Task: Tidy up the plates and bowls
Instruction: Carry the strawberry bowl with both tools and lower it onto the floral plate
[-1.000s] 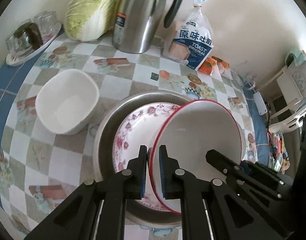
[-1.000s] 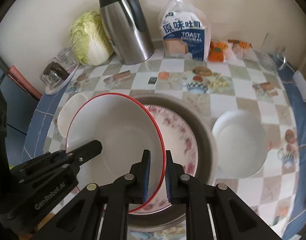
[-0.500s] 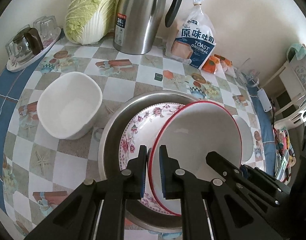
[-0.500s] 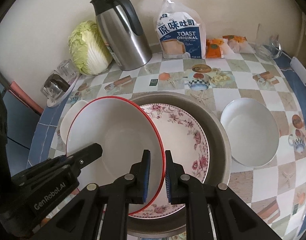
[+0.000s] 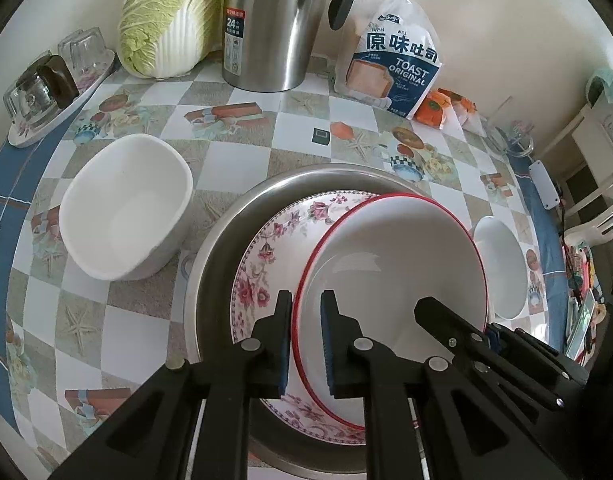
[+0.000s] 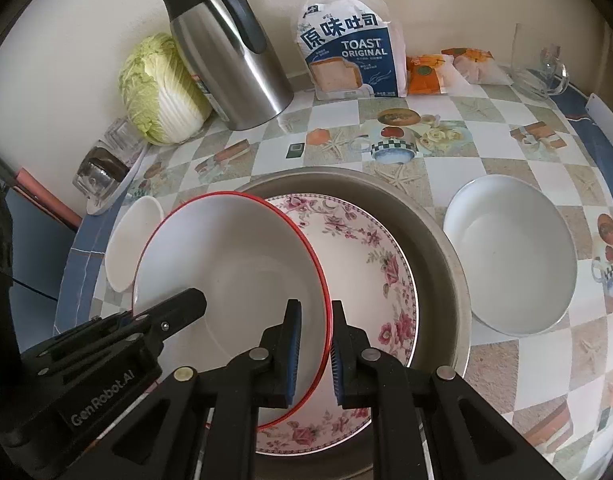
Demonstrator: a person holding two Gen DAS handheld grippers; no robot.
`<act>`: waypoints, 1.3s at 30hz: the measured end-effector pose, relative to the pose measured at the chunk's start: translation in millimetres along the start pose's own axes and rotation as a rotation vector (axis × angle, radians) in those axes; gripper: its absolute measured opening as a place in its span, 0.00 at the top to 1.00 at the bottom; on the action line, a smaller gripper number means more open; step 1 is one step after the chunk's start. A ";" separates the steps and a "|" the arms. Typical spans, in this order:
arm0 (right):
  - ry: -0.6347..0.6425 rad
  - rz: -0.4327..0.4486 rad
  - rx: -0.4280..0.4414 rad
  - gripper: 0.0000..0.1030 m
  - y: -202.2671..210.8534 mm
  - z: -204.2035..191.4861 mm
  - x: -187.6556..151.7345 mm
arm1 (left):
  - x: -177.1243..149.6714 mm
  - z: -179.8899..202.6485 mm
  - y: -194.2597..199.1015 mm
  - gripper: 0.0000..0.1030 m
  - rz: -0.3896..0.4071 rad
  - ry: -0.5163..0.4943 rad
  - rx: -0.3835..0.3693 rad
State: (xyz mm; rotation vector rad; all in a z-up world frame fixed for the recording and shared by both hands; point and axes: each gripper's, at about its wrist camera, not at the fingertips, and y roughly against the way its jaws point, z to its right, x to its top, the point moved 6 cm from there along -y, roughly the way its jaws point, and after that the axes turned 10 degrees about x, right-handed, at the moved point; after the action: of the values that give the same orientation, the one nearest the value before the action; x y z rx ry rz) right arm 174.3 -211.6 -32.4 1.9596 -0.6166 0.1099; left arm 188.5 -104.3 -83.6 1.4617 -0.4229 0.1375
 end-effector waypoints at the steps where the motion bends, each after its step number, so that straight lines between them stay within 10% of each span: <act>1: 0.001 0.000 0.000 0.86 -0.1 -0.1 0.0 | 0.4 0.0 -0.3 0.88 0.000 0.000 0.000; 39: -0.028 0.034 0.034 0.78 -7.8 2.8 3.9 | 12.2 -5.6 -12.2 0.88 -0.033 0.078 -0.044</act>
State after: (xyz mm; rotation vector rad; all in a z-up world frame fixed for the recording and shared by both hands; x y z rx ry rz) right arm 180.8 -212.8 -38.7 1.9866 -0.6704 0.1141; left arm 205.0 -102.2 -90.9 1.4142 -0.3362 0.1573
